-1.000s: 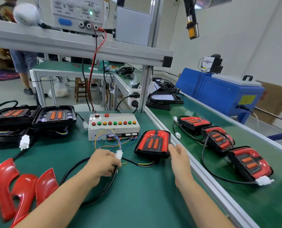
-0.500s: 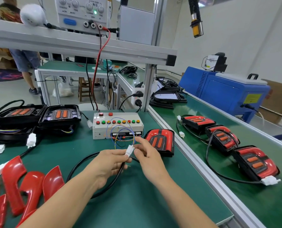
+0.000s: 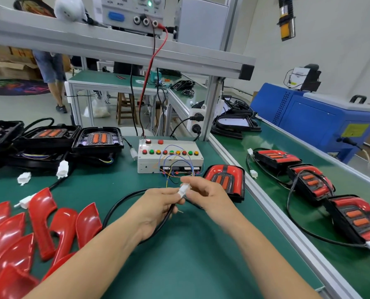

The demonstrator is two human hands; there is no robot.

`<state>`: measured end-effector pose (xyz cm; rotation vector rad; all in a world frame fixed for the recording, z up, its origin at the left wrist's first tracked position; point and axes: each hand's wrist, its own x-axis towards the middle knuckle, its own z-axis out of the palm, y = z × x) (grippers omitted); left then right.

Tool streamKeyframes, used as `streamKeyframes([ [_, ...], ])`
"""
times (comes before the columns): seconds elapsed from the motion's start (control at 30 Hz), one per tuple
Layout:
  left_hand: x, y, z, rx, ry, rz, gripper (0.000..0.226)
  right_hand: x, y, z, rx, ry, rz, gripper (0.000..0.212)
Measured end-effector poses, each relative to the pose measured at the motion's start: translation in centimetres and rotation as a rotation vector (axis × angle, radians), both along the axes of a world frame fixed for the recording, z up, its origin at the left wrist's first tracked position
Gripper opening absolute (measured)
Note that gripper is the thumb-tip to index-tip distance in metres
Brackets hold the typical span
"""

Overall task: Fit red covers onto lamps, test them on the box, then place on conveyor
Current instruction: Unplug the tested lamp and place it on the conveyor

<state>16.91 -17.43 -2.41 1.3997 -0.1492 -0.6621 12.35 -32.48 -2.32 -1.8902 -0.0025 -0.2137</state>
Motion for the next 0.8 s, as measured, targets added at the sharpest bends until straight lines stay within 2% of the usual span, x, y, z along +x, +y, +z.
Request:
streamKeyframes([
  [0.1,-0.2,-0.1,-0.2,0.021,-0.063,0.022,0.018,0.1,0.0,-0.3,0.01,0.017,0.01,0.033],
  [0.17,-0.3,-0.2,-0.4,0.085,-0.183,0.027,0.015,0.2,0.2,-0.4,0.069,0.023,0.0,0.033],
  [0.23,-0.5,-0.3,-0.6,0.212,-0.347,0.09,0.006,0.4,0.5,-0.5,0.138,0.038,-0.025,0.031],
  [0.3,-0.6,-0.4,-0.9,0.392,-0.546,0.19,0.014,0.5,0.9,-0.6,0.185,0.052,-0.055,0.028],
  [0.4,-0.9,-0.6,-0.7,0.597,-0.774,0.232,0.012,0.6,1.5,-0.6,0.267,0.066,-0.081,0.027],
  [0.67,-1.0,-1.8,-0.6,0.796,-0.97,0.268,0.012,0.8,2.2,-0.2,0.408,0.084,-0.121,0.012],
  [0.8,-0.8,-2.0,-1.1,0.874,-1.058,0.244,0.014,1.0,2.2,0.0,0.434,0.092,-0.153,0.013],
])
